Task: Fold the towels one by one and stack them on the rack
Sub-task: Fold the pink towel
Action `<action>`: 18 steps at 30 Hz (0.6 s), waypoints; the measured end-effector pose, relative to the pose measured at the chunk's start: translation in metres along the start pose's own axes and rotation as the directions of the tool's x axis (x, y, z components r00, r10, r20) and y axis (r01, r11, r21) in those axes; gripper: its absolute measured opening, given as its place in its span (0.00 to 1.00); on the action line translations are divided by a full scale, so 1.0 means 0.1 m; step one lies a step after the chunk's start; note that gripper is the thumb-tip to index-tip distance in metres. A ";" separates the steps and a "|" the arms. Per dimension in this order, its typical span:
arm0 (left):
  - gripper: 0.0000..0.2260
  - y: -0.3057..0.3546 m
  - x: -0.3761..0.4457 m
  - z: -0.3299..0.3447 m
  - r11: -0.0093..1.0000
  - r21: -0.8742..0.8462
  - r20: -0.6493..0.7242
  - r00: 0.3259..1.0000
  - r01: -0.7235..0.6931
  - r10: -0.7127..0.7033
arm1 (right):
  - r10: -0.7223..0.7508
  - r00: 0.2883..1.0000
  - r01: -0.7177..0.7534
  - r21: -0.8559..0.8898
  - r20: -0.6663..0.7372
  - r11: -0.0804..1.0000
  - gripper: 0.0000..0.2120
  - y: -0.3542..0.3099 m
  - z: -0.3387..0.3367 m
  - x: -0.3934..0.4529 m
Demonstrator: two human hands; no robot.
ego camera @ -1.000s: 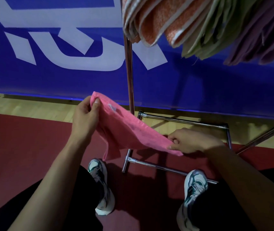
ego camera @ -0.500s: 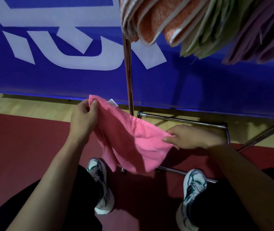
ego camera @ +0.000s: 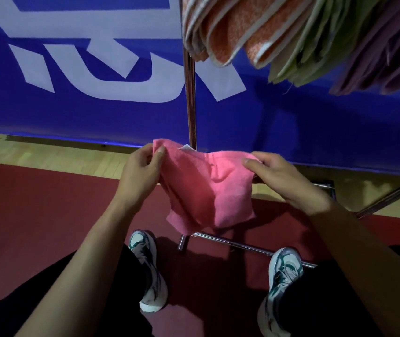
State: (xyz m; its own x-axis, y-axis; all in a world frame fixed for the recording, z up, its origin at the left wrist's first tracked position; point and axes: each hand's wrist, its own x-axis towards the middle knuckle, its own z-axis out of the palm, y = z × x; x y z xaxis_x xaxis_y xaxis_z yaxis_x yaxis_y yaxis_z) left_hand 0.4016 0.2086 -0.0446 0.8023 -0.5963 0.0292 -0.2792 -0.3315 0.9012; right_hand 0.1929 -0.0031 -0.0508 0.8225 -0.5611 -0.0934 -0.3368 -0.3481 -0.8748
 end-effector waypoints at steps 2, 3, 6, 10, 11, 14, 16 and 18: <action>0.17 0.03 -0.06 0.12 1.000 0.007 0.032 0.999 -0.015 0.014 | -0.008 1.000 0.009 0.037 -0.009 0.999 0.24 -0.04 0.05 -0.01; 0.16 0.06 -0.11 0.20 0.999 0.017 0.053 0.998 -0.038 0.037 | -0.003 1.000 0.003 0.077 -0.001 0.997 0.20 -0.06 0.10 -0.01; 0.14 0.15 -0.26 0.48 0.986 0.059 0.144 0.979 -0.156 0.147 | 0.005 0.997 -0.019 0.196 0.071 0.980 0.11 -0.17 0.33 -0.04; 0.13 0.17 -0.33 0.67 0.966 0.101 0.215 0.954 -0.237 0.211 | -0.045 0.998 0.040 0.101 0.048 0.994 0.09 -0.21 0.50 0.00; 0.13 0.17 -0.31 0.67 0.963 0.104 0.222 0.950 -0.248 0.221 | -0.037 0.999 0.034 0.097 0.029 0.995 0.09 -0.21 0.49 0.02; 0.14 0.14 -0.27 0.63 0.947 0.128 0.277 0.928 -0.294 0.251 | -0.017 1.000 0.018 0.133 -0.006 0.991 0.08 -0.24 0.44 0.04; 0.17 0.12 -0.29 0.63 0.942 0.143 0.293 0.922 -0.303 0.253 | -0.015 1.000 0.014 0.130 0.006 0.991 0.08 -0.24 0.43 0.04; 0.17 0.09 -0.30 0.65 0.947 0.136 0.313 0.919 -0.292 0.239 | -0.029 0.999 0.027 0.065 0.039 0.998 0.08 -0.23 0.40 0.04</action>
State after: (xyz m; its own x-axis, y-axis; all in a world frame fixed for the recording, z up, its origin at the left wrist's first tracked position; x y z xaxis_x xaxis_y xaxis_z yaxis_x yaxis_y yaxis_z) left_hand 0.3405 0.1758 -0.0656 0.5056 -0.8562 0.1068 -0.5704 -0.2388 0.7859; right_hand 0.2225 0.0329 -0.0497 0.8492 -0.5210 -0.0864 -0.2846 -0.3137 -0.9059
